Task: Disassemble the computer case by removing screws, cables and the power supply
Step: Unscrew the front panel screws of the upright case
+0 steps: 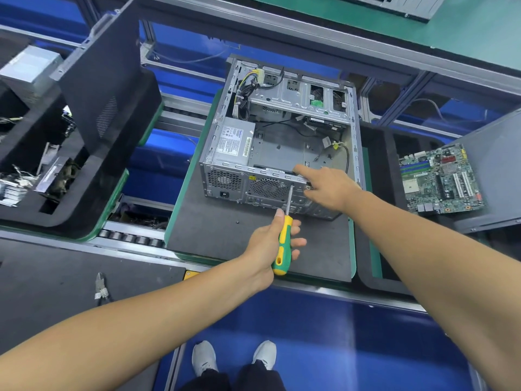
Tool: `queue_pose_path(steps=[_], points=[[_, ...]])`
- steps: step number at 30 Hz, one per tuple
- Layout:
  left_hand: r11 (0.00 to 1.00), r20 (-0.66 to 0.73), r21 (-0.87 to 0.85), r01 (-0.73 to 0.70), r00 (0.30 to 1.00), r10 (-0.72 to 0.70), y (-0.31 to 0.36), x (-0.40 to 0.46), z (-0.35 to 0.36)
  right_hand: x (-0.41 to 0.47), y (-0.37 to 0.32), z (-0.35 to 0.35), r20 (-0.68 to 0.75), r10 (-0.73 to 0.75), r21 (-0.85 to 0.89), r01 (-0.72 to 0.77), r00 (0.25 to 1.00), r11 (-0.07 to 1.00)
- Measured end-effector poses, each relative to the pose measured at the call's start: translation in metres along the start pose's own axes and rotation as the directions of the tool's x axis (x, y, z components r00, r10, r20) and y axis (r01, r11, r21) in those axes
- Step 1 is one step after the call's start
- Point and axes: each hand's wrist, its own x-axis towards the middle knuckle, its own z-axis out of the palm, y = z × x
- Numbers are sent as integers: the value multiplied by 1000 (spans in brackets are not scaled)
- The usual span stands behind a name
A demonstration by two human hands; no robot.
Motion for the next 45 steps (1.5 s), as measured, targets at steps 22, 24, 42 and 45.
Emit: queue_pose_path(steps=[22, 24, 42, 45], points=[[983, -55, -167, -75, 996, 67, -7, 8, 5, 0, -1, 1, -10, -1, -25, 0, 1000, 1000], [988, -54, -137, -77, 996, 70, -6, 6, 8, 0, -1, 1, -10, -1, -28, 0, 1000, 1000], [999, -51, -15, -42, 998, 41, 1, 7, 8, 1, -1, 2, 7, 27, -42, -26, 1000, 999], [1000, -72, 9, -24, 997, 24, 0, 8, 2, 1, -1, 1, 5, 23, -45, -23, 1000, 999]])
